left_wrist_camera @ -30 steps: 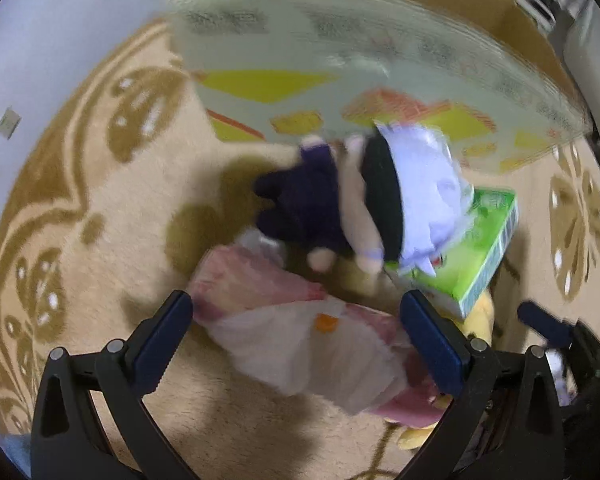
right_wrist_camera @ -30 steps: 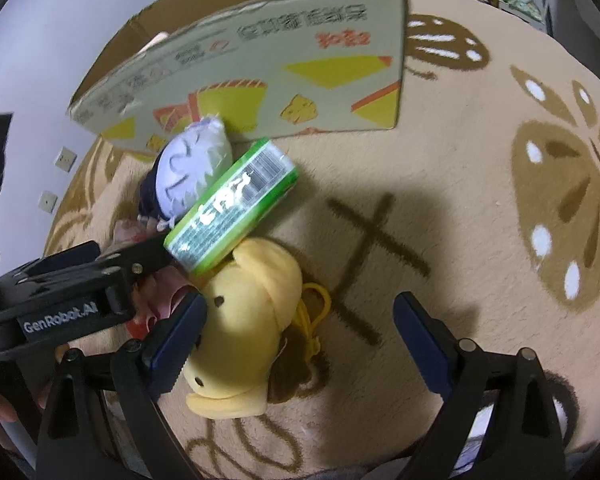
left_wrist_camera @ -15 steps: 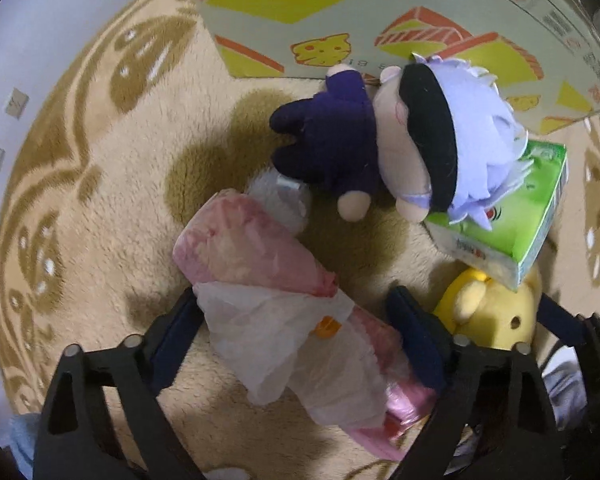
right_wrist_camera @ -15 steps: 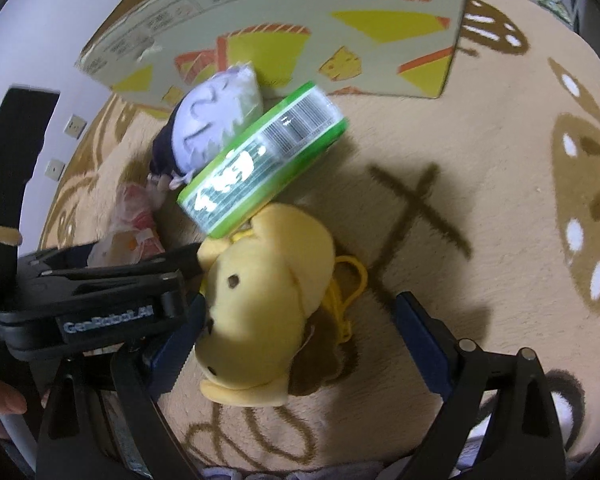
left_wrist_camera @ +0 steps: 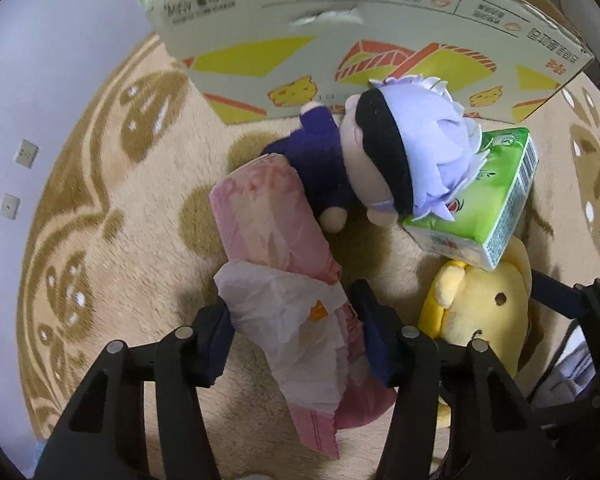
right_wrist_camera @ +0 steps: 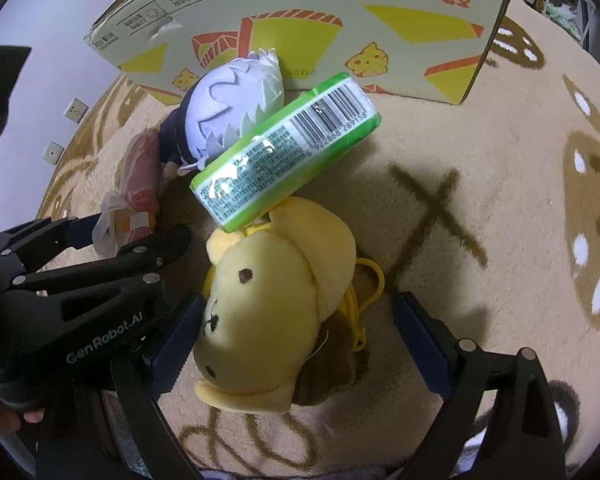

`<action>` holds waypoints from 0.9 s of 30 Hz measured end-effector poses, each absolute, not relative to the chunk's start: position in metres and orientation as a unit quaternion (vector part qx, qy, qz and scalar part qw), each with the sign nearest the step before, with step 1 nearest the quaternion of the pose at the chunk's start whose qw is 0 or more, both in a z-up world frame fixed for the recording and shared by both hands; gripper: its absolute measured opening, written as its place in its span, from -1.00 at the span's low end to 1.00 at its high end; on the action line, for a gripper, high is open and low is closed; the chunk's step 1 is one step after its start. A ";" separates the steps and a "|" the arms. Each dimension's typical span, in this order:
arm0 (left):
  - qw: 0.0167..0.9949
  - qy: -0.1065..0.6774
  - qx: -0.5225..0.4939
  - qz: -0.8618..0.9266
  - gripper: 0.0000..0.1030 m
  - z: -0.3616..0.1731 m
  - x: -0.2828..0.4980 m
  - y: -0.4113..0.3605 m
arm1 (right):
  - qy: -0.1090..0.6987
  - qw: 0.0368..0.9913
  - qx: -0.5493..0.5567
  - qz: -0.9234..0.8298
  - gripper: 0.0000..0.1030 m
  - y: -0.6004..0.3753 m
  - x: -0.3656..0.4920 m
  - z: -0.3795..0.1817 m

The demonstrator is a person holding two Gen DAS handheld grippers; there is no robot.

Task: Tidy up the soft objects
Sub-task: 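Close the left tool on the pink pack while the right tool grasps the yellow plush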

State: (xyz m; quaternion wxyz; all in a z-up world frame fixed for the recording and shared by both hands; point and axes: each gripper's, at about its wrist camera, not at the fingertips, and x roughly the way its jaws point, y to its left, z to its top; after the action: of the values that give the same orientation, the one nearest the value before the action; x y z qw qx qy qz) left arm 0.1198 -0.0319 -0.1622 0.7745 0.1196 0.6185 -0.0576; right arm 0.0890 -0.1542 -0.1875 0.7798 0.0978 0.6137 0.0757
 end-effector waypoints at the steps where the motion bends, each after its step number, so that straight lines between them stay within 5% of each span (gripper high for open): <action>1: 0.777 0.614 0.125 -0.055 0.06 -0.161 0.119 -0.033 | 0.611 0.782 0.096 0.076 0.90 -0.153 0.090 -0.188; 12: 0.796 0.590 0.122 -0.050 0.03 -0.139 0.108 -0.033 | 0.587 0.799 0.103 0.083 0.13 -0.153 0.089 -0.174; 27: 0.860 0.500 0.100 -0.018 0.03 -0.086 0.095 -0.011 | 0.518 0.847 0.115 0.047 0.08 -0.191 0.070 -0.114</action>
State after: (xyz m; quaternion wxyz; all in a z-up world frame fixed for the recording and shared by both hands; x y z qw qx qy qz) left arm 0.0947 -0.0115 -0.0855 0.8601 0.0997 0.4999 -0.0184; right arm 0.0700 -0.1913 -0.1140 0.8466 0.1148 0.5176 0.0467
